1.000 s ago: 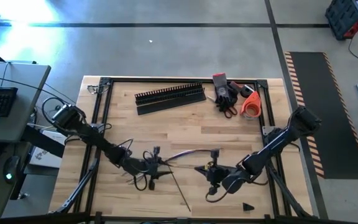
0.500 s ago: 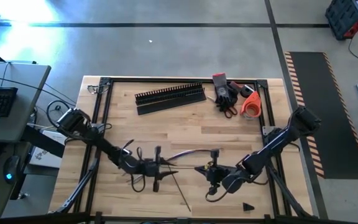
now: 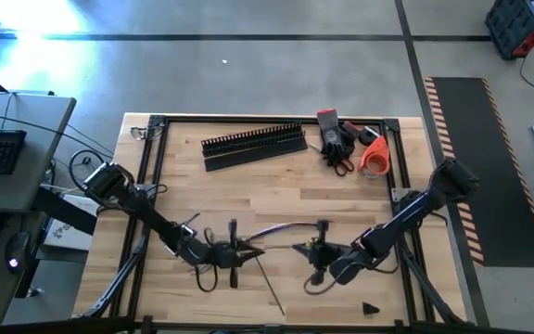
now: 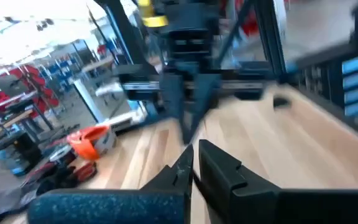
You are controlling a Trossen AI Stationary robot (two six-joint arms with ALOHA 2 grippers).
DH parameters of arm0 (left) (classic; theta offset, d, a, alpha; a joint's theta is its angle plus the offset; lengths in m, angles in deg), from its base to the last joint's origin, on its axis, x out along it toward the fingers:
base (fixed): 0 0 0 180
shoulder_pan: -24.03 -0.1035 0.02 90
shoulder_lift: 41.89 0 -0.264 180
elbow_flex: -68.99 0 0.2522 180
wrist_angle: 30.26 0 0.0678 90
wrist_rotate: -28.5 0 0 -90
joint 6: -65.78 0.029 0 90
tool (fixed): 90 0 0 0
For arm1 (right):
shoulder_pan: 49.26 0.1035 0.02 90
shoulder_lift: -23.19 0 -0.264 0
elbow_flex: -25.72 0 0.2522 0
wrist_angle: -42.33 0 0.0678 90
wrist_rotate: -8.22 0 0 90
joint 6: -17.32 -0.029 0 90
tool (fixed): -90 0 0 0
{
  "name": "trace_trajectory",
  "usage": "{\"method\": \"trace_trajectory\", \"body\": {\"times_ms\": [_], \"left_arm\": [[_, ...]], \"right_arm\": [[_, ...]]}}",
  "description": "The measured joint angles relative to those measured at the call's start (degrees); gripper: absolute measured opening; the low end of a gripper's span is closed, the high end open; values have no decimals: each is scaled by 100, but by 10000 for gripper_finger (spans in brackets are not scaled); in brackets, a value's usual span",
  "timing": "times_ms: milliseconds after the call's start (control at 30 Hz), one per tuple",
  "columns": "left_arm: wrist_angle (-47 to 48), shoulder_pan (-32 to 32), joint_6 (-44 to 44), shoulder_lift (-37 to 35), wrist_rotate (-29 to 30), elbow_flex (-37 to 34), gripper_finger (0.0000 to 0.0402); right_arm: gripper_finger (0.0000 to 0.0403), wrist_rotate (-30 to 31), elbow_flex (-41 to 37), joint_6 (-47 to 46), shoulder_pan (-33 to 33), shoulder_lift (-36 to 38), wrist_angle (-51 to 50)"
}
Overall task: Ziptie cables
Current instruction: Wrap the black zip tie around the colored cable bundle
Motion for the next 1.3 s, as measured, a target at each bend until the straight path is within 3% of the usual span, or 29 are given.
{"method": "trace_trajectory", "body": {"times_ms": [100, 267, 367, 467, 667, 867, 1033, 1133, 1300], "left_arm": [[1347, 66, -277, 0, 38, 428, 0], [3377, 65, -997, 0, -30, 1196, 0], [4060, 9, -1356, 0, -47, 1577, 0], [4463, -55, -1484, 85, -177, 1913, 0], [5457, -39, -1602, 273, -222, 2443, 0], [7802, 154, -2588, 262, -486, 3068, 4], [9546, 234, -3586, 266, -777, 3067, 24], [9393, 178, -3717, 274, -692, 2799, 33], [7180, -46, -3380, 373, -1146, 2074, 33]], "right_arm": [[4, -6, -319, -352, -219, 0, 0], [28, -1476, -664, -153, -659, 0, -48], [37, -1922, -599, -423, -829, 108, -423], [39, -1873, -493, -642, -836, 339, -857], [39, -1085, -488, -664, -348, 719, -1148], [39, -1261, -488, -484, -142, 168, 390], [39, -1556, -488, -292, -144, -480, 1633], [39, -1487, -477, -545, -87, -568, 1714], [39, -1029, -466, -622, 197, -493, 1726]]}}
